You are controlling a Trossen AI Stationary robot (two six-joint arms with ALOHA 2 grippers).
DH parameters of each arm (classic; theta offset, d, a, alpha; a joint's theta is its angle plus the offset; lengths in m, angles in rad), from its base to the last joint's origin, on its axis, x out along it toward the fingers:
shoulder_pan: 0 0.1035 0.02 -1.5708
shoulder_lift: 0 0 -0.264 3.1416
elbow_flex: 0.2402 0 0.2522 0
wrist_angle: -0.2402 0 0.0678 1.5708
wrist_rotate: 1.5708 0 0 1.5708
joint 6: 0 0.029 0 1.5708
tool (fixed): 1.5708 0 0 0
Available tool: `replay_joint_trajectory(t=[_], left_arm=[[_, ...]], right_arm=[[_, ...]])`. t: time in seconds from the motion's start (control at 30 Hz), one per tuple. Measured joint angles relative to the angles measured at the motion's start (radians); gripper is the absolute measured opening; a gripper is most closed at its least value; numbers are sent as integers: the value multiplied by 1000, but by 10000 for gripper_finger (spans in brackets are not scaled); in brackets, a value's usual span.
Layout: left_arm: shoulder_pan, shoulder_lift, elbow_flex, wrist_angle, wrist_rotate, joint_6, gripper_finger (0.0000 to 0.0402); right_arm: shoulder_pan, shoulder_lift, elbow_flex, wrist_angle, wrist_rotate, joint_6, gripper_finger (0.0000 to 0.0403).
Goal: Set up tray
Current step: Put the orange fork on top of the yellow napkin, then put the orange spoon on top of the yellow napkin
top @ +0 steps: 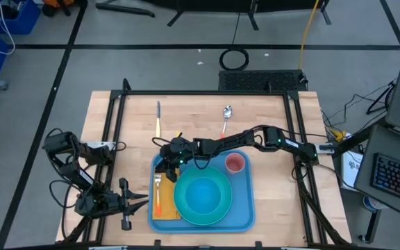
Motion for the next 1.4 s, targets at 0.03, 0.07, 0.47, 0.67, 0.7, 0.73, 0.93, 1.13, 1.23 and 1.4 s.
replay_joint_trajectory(t=[0.03, 0.07, 0.47, 0.67, 0.7, 0.73, 0.93, 1.13, 1.23, 1.4], left_arm=[[0, 0, 0, 0, 0, 0, 86], [0, 0, 0, 0, 0, 0, 86], [0, 0, 0, 0, 0, 0, 86], [0, 0, 0, 0, 0, 0, 86], [0, 0, 0, 0, 0, 0, 86], [0, 0, 0, 0, 0, 0, 86], [0, 0, 0, 0, 0, 0, 86], [0, 0, 0, -1, -1, 0, 86], [0, 0, 0, -2, -1, -1, 86], [0, 0, 0, -6, -1, -5, 86]], right_arm=[[0, 0, 0, 0, 0, 0, 67], [0, 0, 0, 0, 0, -2, 67], [-5, 0, 0, -1, -1, -23, 85], [-5, 0, 0, -1, 0, -23, 119], [-5, 0, 0, -1, 0, -23, 123], [-5, 0, 0, -1, 0, -23, 126], [-5, 0, 0, -1, 0, -22, 132], [-5, 0, 0, 0, 1, -30, 134], [-5, 0, 0, 0, 3, -30, 134], [-5, 0, 0, 0, 3, -34, 133]])
